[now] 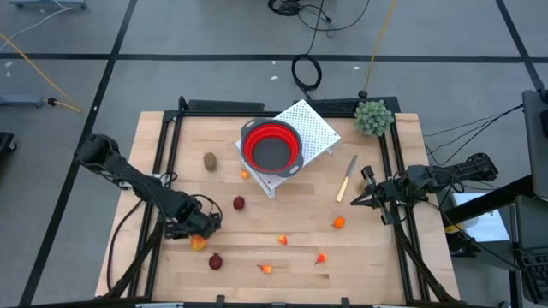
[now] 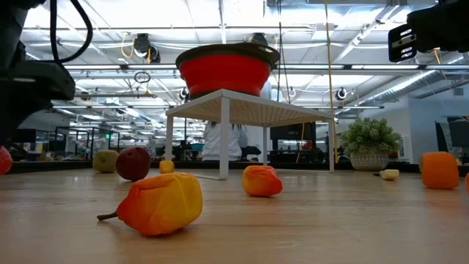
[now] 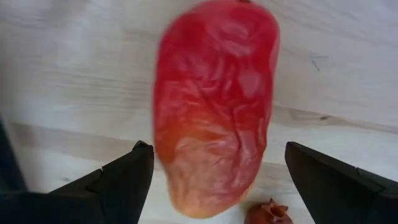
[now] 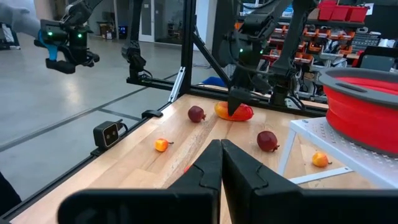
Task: Pick & Place Fruit
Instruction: Put the mango into the red strainer bowl on the shelf
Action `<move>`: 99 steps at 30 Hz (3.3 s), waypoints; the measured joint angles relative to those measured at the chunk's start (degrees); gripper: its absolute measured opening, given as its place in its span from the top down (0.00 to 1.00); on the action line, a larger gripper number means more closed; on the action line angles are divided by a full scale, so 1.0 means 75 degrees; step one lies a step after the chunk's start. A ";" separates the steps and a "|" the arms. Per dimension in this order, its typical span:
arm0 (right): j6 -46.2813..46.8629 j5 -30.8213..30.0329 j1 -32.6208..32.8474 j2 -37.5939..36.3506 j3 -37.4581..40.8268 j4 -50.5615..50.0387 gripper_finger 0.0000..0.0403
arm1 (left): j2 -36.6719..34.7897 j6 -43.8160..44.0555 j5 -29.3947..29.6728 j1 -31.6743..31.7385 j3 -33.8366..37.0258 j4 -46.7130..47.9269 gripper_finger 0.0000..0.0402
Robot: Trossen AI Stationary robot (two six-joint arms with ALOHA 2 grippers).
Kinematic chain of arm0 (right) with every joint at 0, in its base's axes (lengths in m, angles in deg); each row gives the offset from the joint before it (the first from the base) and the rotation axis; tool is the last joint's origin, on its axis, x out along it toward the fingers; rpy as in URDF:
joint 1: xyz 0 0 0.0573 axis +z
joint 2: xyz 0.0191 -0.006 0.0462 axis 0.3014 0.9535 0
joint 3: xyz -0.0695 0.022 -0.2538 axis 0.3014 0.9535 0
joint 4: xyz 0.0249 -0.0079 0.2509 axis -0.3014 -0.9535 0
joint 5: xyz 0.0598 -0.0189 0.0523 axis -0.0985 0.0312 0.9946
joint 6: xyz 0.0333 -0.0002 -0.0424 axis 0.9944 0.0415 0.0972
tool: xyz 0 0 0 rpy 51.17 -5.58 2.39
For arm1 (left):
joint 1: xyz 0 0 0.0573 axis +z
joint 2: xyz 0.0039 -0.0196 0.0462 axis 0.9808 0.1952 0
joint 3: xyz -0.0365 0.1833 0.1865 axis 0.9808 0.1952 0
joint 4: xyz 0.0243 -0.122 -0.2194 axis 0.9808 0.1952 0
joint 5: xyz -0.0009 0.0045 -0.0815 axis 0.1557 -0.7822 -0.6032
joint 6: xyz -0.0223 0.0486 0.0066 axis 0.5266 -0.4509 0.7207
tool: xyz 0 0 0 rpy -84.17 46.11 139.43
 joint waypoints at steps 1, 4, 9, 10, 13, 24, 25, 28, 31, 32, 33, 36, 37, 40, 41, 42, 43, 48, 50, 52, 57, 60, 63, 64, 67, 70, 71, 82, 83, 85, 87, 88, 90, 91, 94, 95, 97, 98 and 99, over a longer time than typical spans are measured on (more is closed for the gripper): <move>0.0000 0.0000 0.0001 0.0000 0.0000 0.0000 1.00 | 0.0126 -0.0069 -0.0002 0.0000 0.0000 -0.0109 0.10; 0.0000 0.0000 0.0003 0.0000 0.0000 0.0000 1.00 | 0.0438 -0.0226 -0.0008 0.0000 0.0000 -0.0375 0.10; 0.0000 0.0001 0.0001 0.0000 0.0000 0.0000 1.00 | 0.0761 -0.0183 -0.0011 0.0000 0.0000 -0.0400 0.10; 0.0000 0.0001 0.0003 0.0000 0.0000 0.0002 1.00 | 0.0788 -0.0149 -0.0014 0.0000 0.0000 -0.0398 0.10; 0.0000 0.0003 0.0001 0.0000 0.0000 0.0003 1.00 | 0.0806 0.0000 -0.0011 0.0000 0.0000 -0.0398 0.10; 0.0001 0.0003 0.0003 0.0000 0.0000 0.0003 1.00 | 0.0805 0.0037 0.0135 0.0000 -0.0003 -0.0341 0.32; 0.0000 0.0003 0.0003 0.0000 0.0000 0.0003 1.00 | 0.0805 0.0037 0.0135 0.0000 -0.0003 -0.0337 0.35; 0.0000 0.0003 0.0002 0.0000 0.0000 0.0003 1.00 | 0.0805 -0.0001 0.0135 0.0000 -0.0011 -0.0337 0.44; 0.0000 0.0003 0.0002 0.0000 0.0000 0.0003 1.00 | 0.0805 -0.0141 0.0142 0.0000 -0.0015 -0.0398 0.49; 0.0000 0.0003 0.0003 0.0000 0.0000 0.0003 1.00 | 0.0805 -0.0149 0.0144 0.0000 -0.0015 -0.0419 0.49; 0.0000 0.0003 0.0003 0.0000 0.0000 0.0003 1.00 | 0.0805 -0.0155 0.0144 0.0000 -0.0016 -0.0436 0.49; 0.0000 0.0003 0.0000 0.0000 0.0000 0.0003 1.00 | 0.0805 -0.0212 0.0242 0.0000 -0.0101 -0.0434 0.46; 0.0000 0.0003 0.0001 0.0000 0.0000 0.0002 1.00 | 0.0803 -0.0287 0.0283 0.0000 -0.0142 -0.0436 0.44; 0.0000 0.0006 0.0001 0.0000 0.0000 0.0003 1.00 | 0.0791 -0.0530 0.0480 -0.0003 -0.0302 -0.0289 0.41; 0.0000 0.0009 0.0001 0.0000 0.0000 0.0003 1.00 | 0.0791 -0.0562 0.0550 -0.0003 -0.0393 -0.0127 0.41; 0.0000 0.0019 0.0003 0.0000 0.0000 0.0002 1.00 | 0.0791 -0.0599 0.0570 -0.0003 -0.0489 0.0073 0.41; 0.0000 0.0024 0.0002 0.0000 0.0000 0.0003 1.00 | 0.0791 -0.0621 0.0588 0.0000 -0.0598 0.0292 0.42; 0.0000 0.0026 0.0001 0.0000 0.0000 0.0003 1.00 | 0.0788 -0.0917 0.0899 -0.0005 -0.1246 0.1301 0.49; 0.0000 0.0029 0.0002 0.0000 0.0000 0.0002 1.00 | 0.0788 -0.1163 0.1219 -0.0006 -0.1538 0.1513 0.49; 0.0000 0.0029 0.0000 0.0000 0.0000 0.0001 1.00 | 0.0788 -0.1455 0.1689 -0.0006 -0.1835 0.1652 0.48; 0.0000 0.0032 0.0003 0.0000 0.0000 0.0003 1.00 | 0.0782 -0.2392 0.3393 -0.0006 -0.2585 0.1639 0.41; 0.0000 0.0032 0.0000 0.0000 0.0000 0.0003 1.00 | 0.0782 -0.2948 0.4527 -0.0006 -0.3073 0.1631 0.41; 0.0000 0.0032 0.0003 0.0000 0.0000 0.0003 1.00 | 0.0782 -0.3616 0.5504 0.0000 -0.3586 0.1597 0.42; 0.0000 0.0032 0.0000 0.0000 0.0000 0.0003 1.00 | 0.0782 -0.3851 0.5800 0.0000 -0.3740 0.1569 0.43; 0.0000 0.0035 0.0002 0.0000 0.0000 0.0000 1.00 | 0.0781 -0.4626 0.6621 0.0000 -0.4172 0.1363 0.47; 0.0000 0.0035 0.0003 0.0000 0.0000 0.0000 1.00 | 0.0776 -0.5491 0.7293 0.0000 -0.4484 0.0871 0.48; 0.0000 0.0035 0.0000 0.0000 0.0000 0.0000 1.00 | 0.0777 -0.5785 0.7480 0.0000 -0.4565 0.0671 0.47; 0.0000 0.0035 0.0000 0.0000 0.0000 0.0000 1.00 | 0.0779 -1.1437 0.8591 0.0029 -0.4689 -0.5035 0.43; 0.0000 0.0035 0.0003 0.0000 0.0000 0.0000 1.00 | 0.0779 -1.2069 0.8557 0.0029 -0.4689 -0.5648 0.44; 0.0000 0.0035 0.0000 0.0000 0.0000 -0.0002 1.00 | 0.0779 -1.3297 0.8485 0.0029 -0.4689 -0.6756 0.46; 0.0000 0.0035 0.0001 0.0000 0.0000 0.0000 1.00 | 0.0779 -1.4371 0.8257 0.0029 -0.4689 -0.7716 0.48; 0.0000 0.0035 0.0002 0.0000 0.0000 -0.0001 1.00 | 0.0779 -1.4859 0.8090 0.0029 -0.4689 -0.8120 0.48; -0.0006 0.0035 0.0001 0.0000 0.0000 -0.0003 1.00 | 0.0779 -1.5720 0.7629 0.0029 -0.4689 -0.8892 0.46; -0.0006 0.0035 0.0000 0.0000 0.0000 -0.0001 1.00 | 0.0779 -1.6092 0.7380 0.0029 -0.4689 -0.9210 0.45; -0.0012 0.0035 0.0003 0.0000 0.0000 -0.0003 1.00 | 0.0779 -1.6989 0.6539 0.0029 -0.4689 -0.9877 0.42; -0.0012 0.0035 0.0003 0.0000 0.0000 -0.0003 1.00 | 0.0779 -1.7252 0.6256 0.0029 -0.4689 -1.0032 0.41; -0.0019 0.0035 0.0002 0.0000 0.0000 -0.0003 1.00 | 0.0779 -1.7773 0.5749 0.0029 -0.4689 -1.0305 0.40; -0.0023 0.0035 0.0002 0.0000 0.0000 -0.0003 1.00 | 0.0779 -1.8050 0.5511 0.0029 -0.4689 -1.0444 0.40; -0.0023 0.0035 0.0003 0.0000 0.0000 -0.0003 1.00 | 0.0779 -1.8328 0.5267 0.0029 -0.4689 -1.0583 0.40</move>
